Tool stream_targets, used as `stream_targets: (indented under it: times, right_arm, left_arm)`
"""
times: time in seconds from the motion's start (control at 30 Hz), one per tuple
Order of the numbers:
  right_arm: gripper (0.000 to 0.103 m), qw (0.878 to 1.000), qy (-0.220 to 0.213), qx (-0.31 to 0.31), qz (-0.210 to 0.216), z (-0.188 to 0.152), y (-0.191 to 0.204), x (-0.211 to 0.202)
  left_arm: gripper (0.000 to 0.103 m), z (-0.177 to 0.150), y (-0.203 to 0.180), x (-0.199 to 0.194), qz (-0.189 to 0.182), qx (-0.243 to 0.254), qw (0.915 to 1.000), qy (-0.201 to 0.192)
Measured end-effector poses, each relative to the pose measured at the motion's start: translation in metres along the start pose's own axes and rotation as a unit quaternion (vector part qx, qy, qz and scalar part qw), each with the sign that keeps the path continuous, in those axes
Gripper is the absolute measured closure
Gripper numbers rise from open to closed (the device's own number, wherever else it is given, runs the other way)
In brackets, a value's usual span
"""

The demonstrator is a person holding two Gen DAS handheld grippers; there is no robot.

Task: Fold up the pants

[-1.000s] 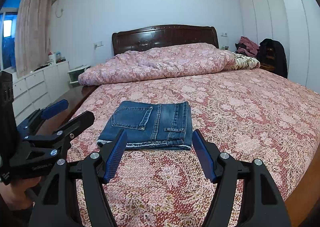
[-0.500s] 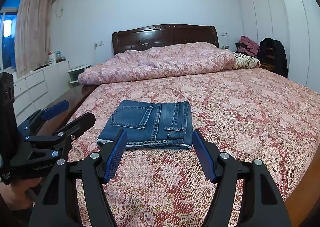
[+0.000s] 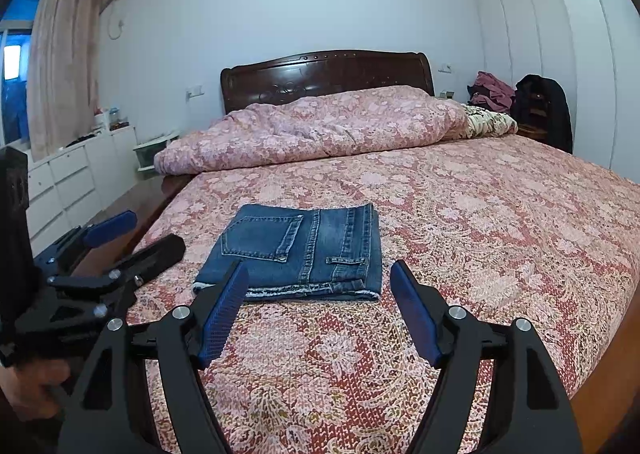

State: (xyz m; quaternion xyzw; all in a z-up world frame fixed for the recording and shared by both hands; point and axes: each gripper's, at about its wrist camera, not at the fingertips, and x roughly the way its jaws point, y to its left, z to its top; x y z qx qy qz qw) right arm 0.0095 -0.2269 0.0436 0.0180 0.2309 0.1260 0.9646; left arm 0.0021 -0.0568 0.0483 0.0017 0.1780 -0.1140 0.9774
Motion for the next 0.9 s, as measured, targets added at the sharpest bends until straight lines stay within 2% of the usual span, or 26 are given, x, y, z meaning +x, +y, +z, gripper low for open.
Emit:
stream_targets:
  times: [0.13,0.27,0.4,0.7,0.9]
  right_arm:
    - [0.030,1.000,0.003,0.005,-0.004,-0.001,-0.002,0.000]
    - [0.031,1.000,0.005,0.003,-0.005,-0.001,-0.001,0.000]
    - [0.030,1.000,0.005,0.002,-0.007,0.000,0.000,-0.001]
    - [0.030,1.000,0.006,0.002,-0.007,0.000,-0.001,0.000]
    - [0.030,1.000,0.000,0.006,-0.008,0.001,0.000,-0.001]
  left_arm:
    - [0.002,0.005,-0.005,-0.004,0.065,0.010,0.9978,-0.002]
    - [0.002,0.006,-0.018,-0.009,0.068,0.039,0.9969,0.000]
    - [0.002,0.005,-0.023,-0.006,0.101,0.051,0.9935,0.012]
    - [0.002,0.007,-0.016,-0.005,0.099,0.035,0.9943,0.015]
    - [0.002,0.000,0.003,0.002,0.050,-0.031,0.9977,0.034]
